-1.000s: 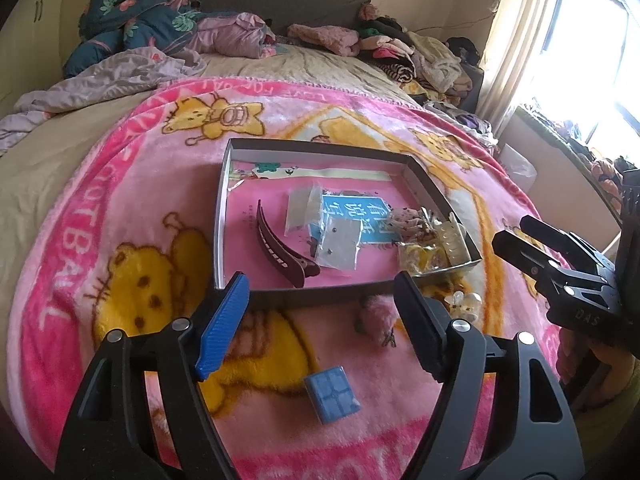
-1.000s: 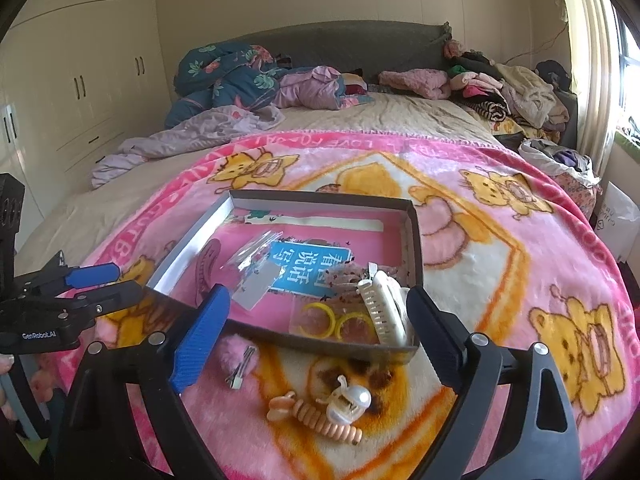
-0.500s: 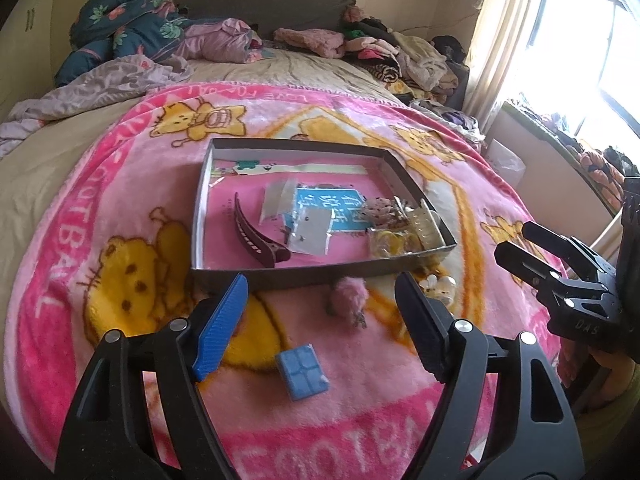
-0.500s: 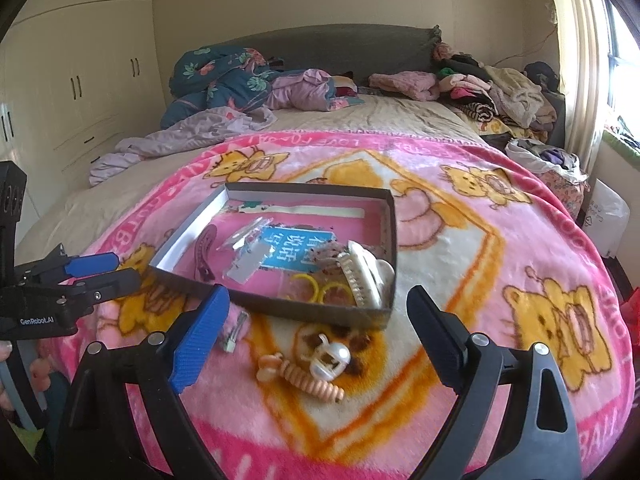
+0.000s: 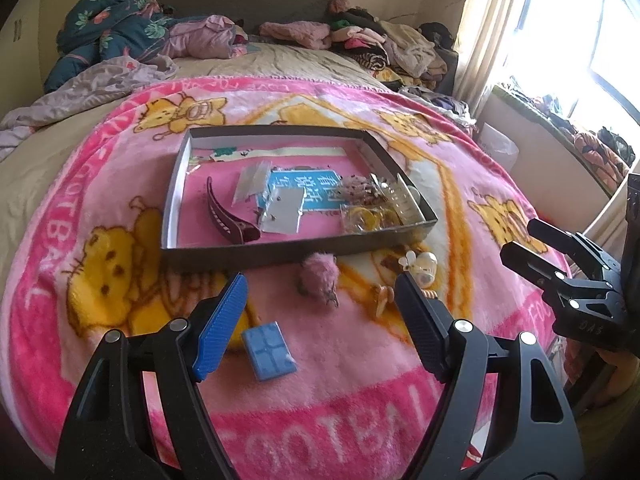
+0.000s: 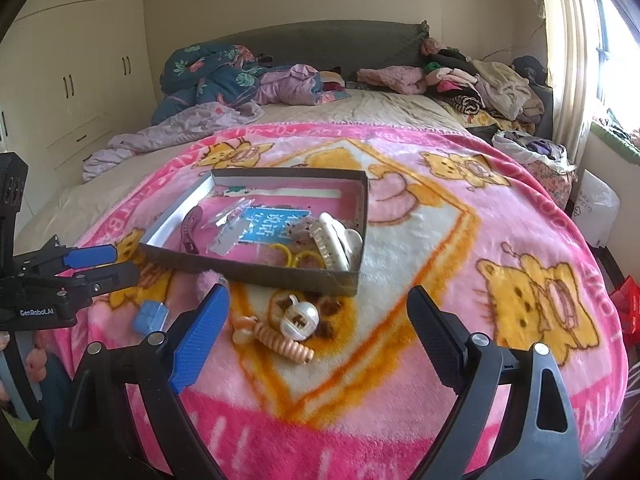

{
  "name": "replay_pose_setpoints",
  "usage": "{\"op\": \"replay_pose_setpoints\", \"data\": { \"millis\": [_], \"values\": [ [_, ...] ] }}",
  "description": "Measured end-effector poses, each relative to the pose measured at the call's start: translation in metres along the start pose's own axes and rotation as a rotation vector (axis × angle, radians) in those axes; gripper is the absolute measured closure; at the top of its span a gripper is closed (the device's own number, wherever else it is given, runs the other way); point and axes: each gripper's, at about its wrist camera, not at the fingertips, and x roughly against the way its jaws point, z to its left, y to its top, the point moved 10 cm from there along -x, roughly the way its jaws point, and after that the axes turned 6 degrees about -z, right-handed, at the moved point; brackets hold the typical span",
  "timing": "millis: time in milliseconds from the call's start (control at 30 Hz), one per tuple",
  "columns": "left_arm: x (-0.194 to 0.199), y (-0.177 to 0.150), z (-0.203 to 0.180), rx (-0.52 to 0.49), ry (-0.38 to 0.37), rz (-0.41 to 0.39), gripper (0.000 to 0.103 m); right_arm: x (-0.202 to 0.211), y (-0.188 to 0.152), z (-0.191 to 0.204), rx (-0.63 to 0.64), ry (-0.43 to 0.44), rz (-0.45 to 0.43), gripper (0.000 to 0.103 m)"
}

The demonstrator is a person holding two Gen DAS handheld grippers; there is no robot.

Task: Organize jewelry
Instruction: 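Move the left tool to the blue cube while the right tool nears the pearl bow clip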

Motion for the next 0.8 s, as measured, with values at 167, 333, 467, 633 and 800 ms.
{"op": "replay_pose_setpoints", "data": {
  "millis": [167,333,467,633,800],
  "values": [
    [-0.005,-0.013,-0.005,-0.004,0.003,0.023,0.036,0.002,-0.009,-0.005,0.000,-0.001,0.009,0.015],
    [-0.010,-0.026,-0.005,-0.006,0.013,0.049,0.036,0.001,-0.018,-0.009,-0.002,0.002,0.020,0.015],
    [-0.015,-0.041,-0.002,-0.001,0.024,0.075,0.036,-0.002,-0.025,-0.011,-0.002,0.004,0.033,0.015],
    [-0.018,-0.054,0.008,0.019,0.043,0.094,0.032,-0.009,-0.036,-0.010,0.002,0.012,0.058,0.015],
    [-0.023,-0.062,0.019,0.045,0.066,0.110,0.031,-0.019,-0.044,-0.008,0.006,0.025,0.080,0.015]
  ]
}}
